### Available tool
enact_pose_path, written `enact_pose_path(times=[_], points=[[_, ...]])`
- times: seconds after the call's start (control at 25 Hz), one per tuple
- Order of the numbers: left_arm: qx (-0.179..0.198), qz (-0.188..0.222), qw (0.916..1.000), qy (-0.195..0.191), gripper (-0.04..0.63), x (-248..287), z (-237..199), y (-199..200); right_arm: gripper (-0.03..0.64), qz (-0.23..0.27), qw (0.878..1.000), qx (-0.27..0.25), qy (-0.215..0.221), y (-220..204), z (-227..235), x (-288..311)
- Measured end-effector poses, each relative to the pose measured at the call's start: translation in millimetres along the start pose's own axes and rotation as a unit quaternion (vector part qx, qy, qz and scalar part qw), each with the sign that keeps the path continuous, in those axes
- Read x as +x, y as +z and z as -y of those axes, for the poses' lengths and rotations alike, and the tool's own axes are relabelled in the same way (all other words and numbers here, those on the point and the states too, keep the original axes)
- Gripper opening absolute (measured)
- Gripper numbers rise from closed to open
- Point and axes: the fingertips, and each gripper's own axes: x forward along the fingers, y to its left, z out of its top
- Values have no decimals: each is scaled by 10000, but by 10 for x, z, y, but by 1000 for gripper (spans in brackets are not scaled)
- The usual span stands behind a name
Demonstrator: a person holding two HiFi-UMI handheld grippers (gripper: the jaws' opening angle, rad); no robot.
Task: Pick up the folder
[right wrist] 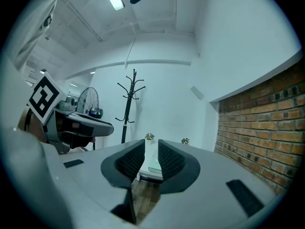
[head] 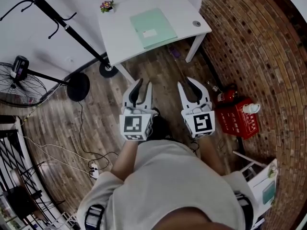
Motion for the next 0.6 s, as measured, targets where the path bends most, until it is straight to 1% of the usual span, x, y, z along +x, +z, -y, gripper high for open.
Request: enact_pose_path(times=[0.4,0.6], points=[[-46,-47,10000,-61,94,800,-553,76,86,-125,9998,-77,94,-22,276,934],[-86,-100,9997,-210,94,1098,-758,93,87,-236,9997,-101,41,-43,368,1264]])
